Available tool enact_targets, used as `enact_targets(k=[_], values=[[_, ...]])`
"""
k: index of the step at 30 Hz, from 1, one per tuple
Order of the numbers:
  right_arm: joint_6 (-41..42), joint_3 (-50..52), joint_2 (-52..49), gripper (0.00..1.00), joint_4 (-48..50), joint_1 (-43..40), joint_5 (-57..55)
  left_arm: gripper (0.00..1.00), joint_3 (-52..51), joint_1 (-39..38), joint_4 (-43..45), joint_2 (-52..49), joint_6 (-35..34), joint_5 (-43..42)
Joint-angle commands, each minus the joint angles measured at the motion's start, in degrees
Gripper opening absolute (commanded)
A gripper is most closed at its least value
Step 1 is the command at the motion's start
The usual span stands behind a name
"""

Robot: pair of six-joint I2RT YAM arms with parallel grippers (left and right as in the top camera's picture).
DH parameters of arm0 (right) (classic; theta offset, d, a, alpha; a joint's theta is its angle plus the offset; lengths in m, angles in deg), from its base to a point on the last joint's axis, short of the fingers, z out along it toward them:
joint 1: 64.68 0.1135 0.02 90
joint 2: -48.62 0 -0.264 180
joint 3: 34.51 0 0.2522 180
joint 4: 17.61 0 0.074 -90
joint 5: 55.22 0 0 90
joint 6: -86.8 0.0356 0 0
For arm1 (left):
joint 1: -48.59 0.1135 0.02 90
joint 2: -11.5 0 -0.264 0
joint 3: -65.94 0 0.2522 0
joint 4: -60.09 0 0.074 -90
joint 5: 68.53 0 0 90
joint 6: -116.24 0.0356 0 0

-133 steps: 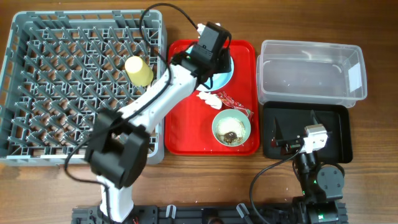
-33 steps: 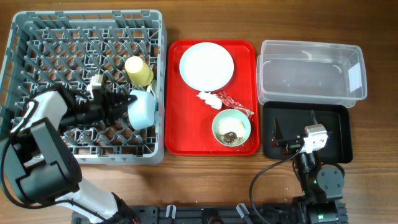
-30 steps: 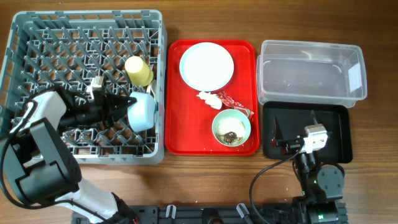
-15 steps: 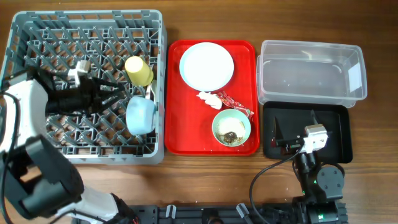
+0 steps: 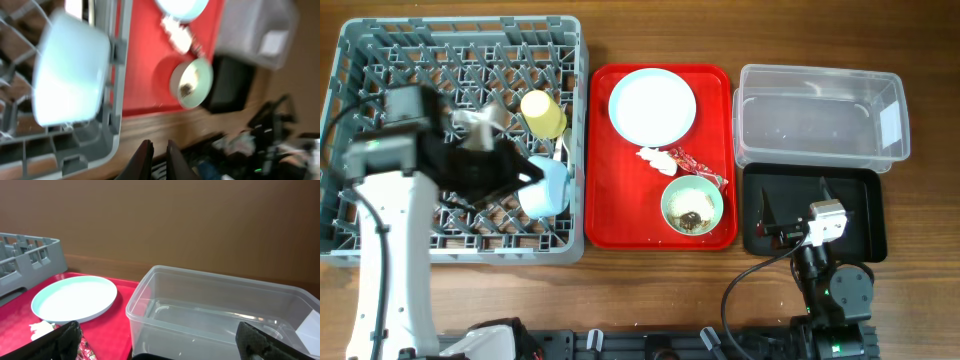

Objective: Sort waste into correct bins and load items into the dishwasher rack
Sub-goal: 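Lower the bowl upright into the rack slots and release it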

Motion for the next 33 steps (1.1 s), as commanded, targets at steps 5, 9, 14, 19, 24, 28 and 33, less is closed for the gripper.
enact_targets(k=[5, 9, 14, 19, 24, 28, 33], values=[[-0.28, 0.07, 0.11, 1.0, 0.13, -0.28, 0.52, 0.07, -2.93, -19.98, 6.86, 0.11, -21.05, 30.75], [-0.28, 0.07, 0.11, 1.0, 0.13, -0.28, 0.5, 0.04, -3.43, -25.33, 8.61, -0.07, -23.93, 33.75], [-0.31, 0.07, 0.11, 1.0, 0.13, -0.28, 0.52, 0.04, -3.65, -29.11, 10.25, -1.7, -24.83, 33.99], [-0.31, 0.07, 0.11, 1.0, 0.13, -0.28, 0.52, 0.04, -3.65, -30.01, 10.84, -5.57, -26.27, 38.12], [-0.28, 0.07, 0.11, 1.0, 0.13, -0.28, 0.52, 0.04, -3.65, -29.94, 10.8, -9.2, -26.97, 45.05], [-0.33, 0.07, 0.11, 1.0, 0.13, -0.28, 0.52, 0.04, -3.65, -29.9, 9.31, -9.25, -27.85, 54.03], [-0.31, 0.07, 0.11, 1.0, 0.13, -0.28, 0.52, 0.04, -3.65, -26.4, 3.02, -9.25, -37.13, 68.08]])
